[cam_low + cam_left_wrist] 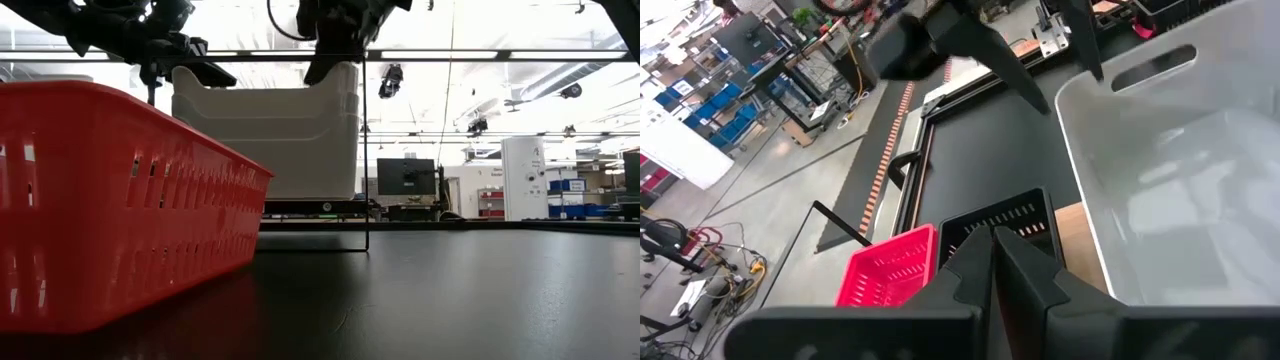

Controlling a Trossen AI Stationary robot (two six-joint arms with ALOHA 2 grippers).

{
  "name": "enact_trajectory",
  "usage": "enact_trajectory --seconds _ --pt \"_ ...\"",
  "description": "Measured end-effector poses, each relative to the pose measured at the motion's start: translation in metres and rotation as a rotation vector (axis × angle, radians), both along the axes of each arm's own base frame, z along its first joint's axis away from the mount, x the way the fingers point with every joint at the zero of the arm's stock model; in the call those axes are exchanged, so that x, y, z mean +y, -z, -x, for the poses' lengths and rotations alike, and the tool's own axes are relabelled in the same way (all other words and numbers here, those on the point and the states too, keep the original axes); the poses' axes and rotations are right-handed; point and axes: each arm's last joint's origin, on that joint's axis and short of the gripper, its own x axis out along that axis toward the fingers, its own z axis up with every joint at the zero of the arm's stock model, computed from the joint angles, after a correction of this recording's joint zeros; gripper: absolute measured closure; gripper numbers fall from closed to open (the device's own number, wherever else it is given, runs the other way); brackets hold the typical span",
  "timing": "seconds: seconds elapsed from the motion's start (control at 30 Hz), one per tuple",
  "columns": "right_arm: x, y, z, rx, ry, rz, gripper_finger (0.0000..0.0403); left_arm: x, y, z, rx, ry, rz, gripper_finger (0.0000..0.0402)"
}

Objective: Stack baskets on shelf by color
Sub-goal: Stack the black bin on top of the other black bin on the shelf

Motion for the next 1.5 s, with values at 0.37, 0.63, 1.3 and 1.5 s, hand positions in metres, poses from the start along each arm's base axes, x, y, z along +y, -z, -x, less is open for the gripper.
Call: enact_trajectory --seconds 0.37,0.63,1.3,1.5 --pt "0.013 -0.003 0.029 0.338 0.086 0.046 0.0281 -0.001 0.008 0.002 0.071 -0.012 0.051 0.0402" --pt "0.037 -0.005 0.050 0.466 0.160 0.106 0.0353 0.000 0.003 0.001 0.042 -0.019 0.039 0.0402" --pt "0.159 0.041 0.173 0.663 0.856 -0.368 0.0284 0.000 -0.010 0.000 -0.108 -0.034 0.060 0.0402" --pt "0.200 0.070 0.208 0.787 1.097 -0.386 0.0220 0.001 -0.010 0.000 -0.110 -0.034 0.059 0.0402"
